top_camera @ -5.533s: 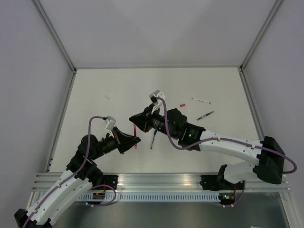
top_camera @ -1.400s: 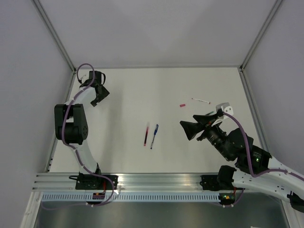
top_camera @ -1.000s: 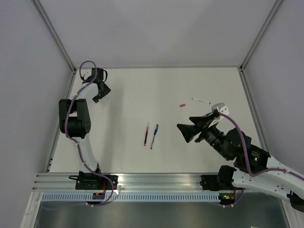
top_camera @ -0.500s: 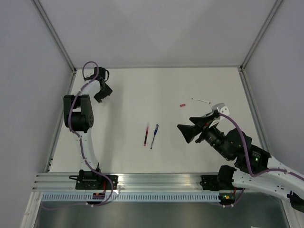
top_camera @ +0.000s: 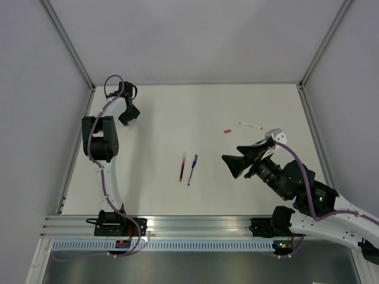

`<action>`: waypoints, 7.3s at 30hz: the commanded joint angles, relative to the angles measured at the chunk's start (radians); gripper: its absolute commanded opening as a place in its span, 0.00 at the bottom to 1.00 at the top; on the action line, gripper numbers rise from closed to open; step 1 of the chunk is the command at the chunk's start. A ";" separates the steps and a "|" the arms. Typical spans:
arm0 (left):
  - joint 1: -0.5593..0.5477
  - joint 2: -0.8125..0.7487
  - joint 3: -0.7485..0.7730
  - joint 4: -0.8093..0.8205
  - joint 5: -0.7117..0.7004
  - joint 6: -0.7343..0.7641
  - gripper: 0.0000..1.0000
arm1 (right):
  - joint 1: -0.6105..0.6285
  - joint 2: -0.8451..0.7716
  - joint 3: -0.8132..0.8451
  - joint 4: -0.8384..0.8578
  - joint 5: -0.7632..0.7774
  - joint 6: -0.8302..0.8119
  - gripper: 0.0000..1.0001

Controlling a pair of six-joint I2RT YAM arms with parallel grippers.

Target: Insert the pens into the pen caps

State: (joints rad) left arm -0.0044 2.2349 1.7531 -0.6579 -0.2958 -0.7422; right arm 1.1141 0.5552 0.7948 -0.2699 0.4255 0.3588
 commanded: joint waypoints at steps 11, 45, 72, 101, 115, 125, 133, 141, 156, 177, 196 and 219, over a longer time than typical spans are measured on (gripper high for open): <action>0.000 0.063 0.100 -0.118 -0.035 0.052 0.50 | 0.000 -0.027 0.029 -0.009 -0.004 -0.015 0.77; -0.065 -0.240 -0.352 0.078 0.210 0.119 0.02 | -0.002 0.009 0.011 0.024 0.022 -0.029 0.78; -0.399 -0.952 -1.064 0.758 0.718 0.015 0.02 | -0.466 0.545 0.178 -0.044 0.122 0.103 0.74; -0.445 -1.169 -1.239 0.880 0.636 0.064 0.02 | -1.151 1.046 0.348 -0.273 -0.312 0.278 0.57; -0.445 -1.175 -1.245 0.903 0.659 0.069 0.02 | -1.031 1.221 0.426 -0.315 -0.191 0.422 0.52; -0.445 -1.204 -1.248 0.894 0.647 0.073 0.02 | -1.025 1.321 0.468 -0.322 -0.174 0.430 0.51; -0.445 -1.242 -1.241 0.870 0.640 0.083 0.02 | -1.024 1.354 0.521 -0.448 -0.097 0.379 0.48; -0.445 -1.307 -1.250 0.848 0.606 0.093 0.02 | -1.024 1.368 0.455 -0.384 -0.181 0.358 0.47; -0.445 -1.311 -1.248 0.868 0.667 0.083 0.02 | -1.024 1.362 0.443 -0.414 -0.145 0.281 0.00; -0.459 -1.308 -1.235 1.118 0.908 -0.062 0.02 | -0.775 0.396 -0.071 0.096 -0.726 0.124 0.00; -0.459 -1.167 -1.070 1.446 0.957 -0.278 0.02 | -0.387 0.294 -0.276 0.747 -0.848 0.177 0.00; -0.459 -1.130 -1.121 1.541 0.982 -0.290 0.02 | -0.218 0.440 -0.195 0.798 -0.647 0.131 0.00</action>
State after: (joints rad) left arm -0.4606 1.1137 0.6476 0.8265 0.6624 -1.0294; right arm 0.8860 0.9955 0.5461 0.4637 -0.2573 0.5095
